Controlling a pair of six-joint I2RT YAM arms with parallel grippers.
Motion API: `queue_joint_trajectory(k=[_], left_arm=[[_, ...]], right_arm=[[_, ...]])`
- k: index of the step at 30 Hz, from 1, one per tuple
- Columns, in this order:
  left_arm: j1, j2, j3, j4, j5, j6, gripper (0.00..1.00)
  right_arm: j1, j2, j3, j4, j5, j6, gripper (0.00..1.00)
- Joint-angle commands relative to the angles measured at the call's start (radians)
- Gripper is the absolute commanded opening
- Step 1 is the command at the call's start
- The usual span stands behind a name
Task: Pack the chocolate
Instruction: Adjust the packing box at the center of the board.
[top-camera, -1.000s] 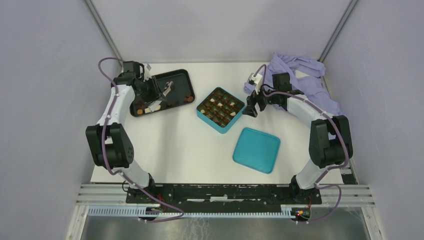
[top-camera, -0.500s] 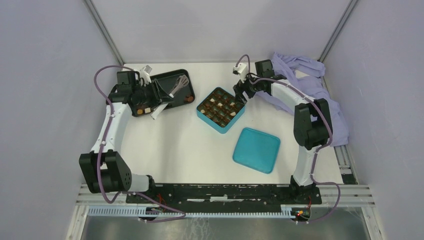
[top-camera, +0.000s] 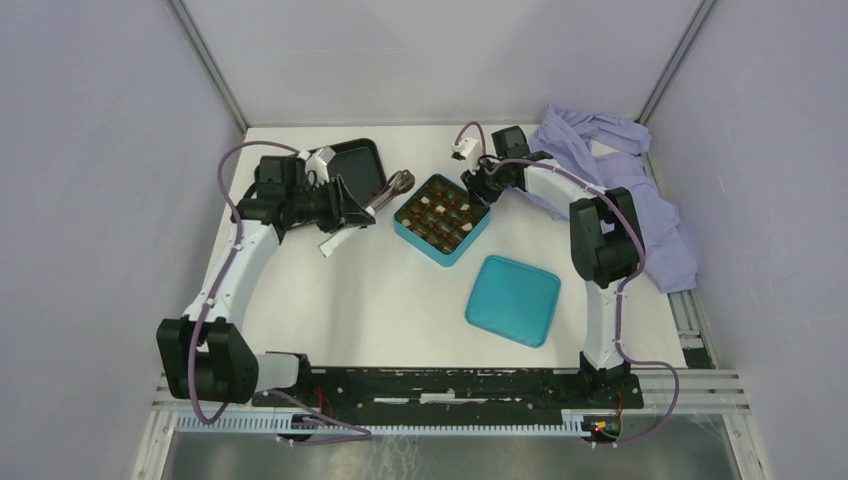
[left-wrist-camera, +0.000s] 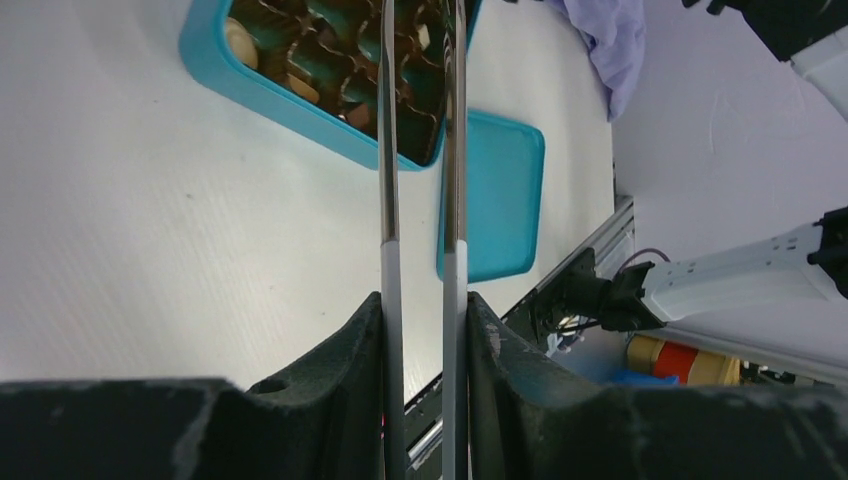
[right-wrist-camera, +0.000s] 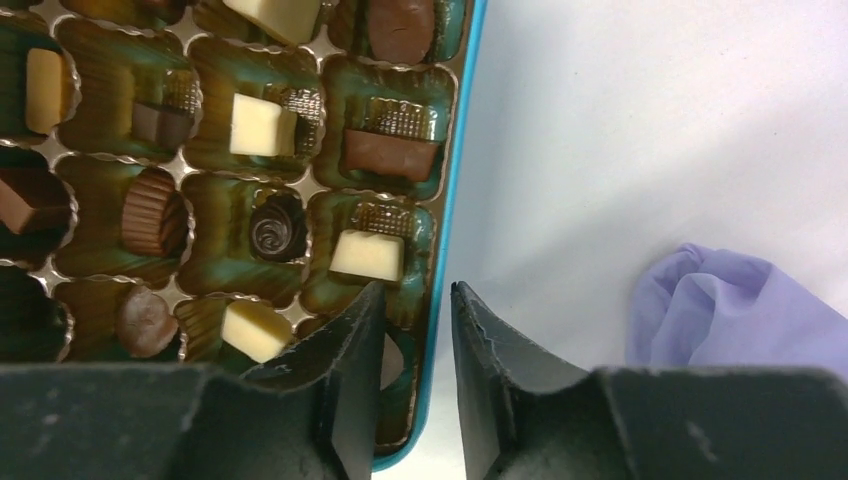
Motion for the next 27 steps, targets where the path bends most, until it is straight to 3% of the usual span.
queue_joint_trajectory(k=[1, 6, 9, 18, 27], left_arm=[[-0.056, -0.044, -0.003, 0.052, 0.051, -0.042, 0.02], [-0.109, -0.052, -0.004, 0.017, 0.041, -0.027, 0.02], [-0.128, -0.062, -0.008, -0.007, 0.035, -0.011, 0.02], [-0.172, -0.081, -0.046, -0.019, 0.050, 0.014, 0.02], [-0.274, -0.036, -0.053, -0.052, -0.041, 0.036, 0.02]], right_arm=[[0.010, -0.002, 0.031, 0.018, 0.023, -0.019, 0.32], [0.017, -0.033, 0.006, 0.076, 0.056, -0.010, 0.07], [0.017, -0.065, -0.011, 0.126, 0.089, 0.013, 0.01], [0.035, -0.156, -0.028, 0.213, 0.183, 0.057, 0.00], [0.048, -0.174, -0.043, 0.222, 0.209, 0.067, 0.00]])
